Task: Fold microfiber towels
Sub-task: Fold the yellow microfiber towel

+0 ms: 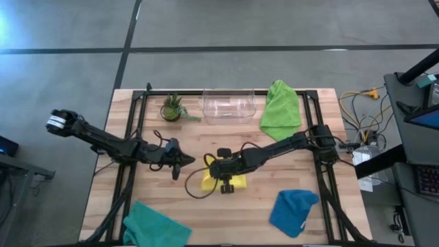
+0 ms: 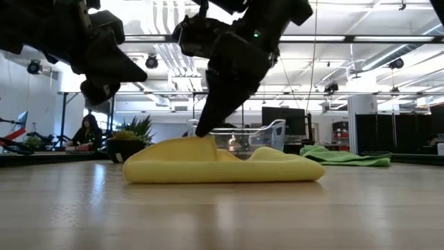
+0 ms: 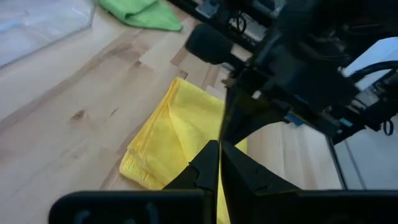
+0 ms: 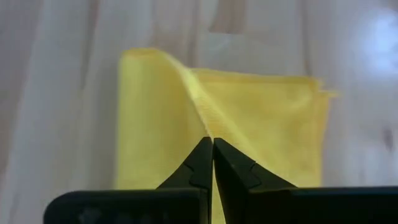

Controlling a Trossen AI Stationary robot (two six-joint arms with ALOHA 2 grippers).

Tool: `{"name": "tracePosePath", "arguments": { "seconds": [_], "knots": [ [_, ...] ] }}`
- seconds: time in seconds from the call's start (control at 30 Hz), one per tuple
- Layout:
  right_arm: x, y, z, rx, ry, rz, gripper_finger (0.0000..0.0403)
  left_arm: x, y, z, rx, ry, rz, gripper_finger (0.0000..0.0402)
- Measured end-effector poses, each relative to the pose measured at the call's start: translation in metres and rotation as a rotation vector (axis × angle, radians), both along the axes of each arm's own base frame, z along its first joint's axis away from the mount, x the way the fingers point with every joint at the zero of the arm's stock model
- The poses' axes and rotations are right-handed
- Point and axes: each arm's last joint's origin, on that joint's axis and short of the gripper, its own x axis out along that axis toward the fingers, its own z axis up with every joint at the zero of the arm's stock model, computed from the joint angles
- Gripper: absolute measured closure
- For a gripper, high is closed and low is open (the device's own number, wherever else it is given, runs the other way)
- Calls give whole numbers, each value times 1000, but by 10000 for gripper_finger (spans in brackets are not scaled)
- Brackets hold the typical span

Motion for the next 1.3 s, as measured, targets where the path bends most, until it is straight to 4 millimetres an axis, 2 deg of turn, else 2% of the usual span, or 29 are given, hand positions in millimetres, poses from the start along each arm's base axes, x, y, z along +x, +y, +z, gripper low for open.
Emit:
{"name": "tracePosePath", "arguments": {
  "seconds": [0.23,0.47,0.83,1.0,1.3],
  "knots": [
    [4,-22,1,-25,-3,-8,394,-4,2,6,2,-36,30,402],
    [7,-32,2,-42,-20,15,394,-4,3,6,6,-37,43,402],
    [15,-38,7,-68,-105,54,394,-5,3,5,12,-37,61,402],
    [17,-40,2,-75,-100,82,394,-5,3,5,12,-37,62,402],
    [32,-39,-10,-79,-147,94,394,-5,3,5,11,-37,62,402]
  ]
}}
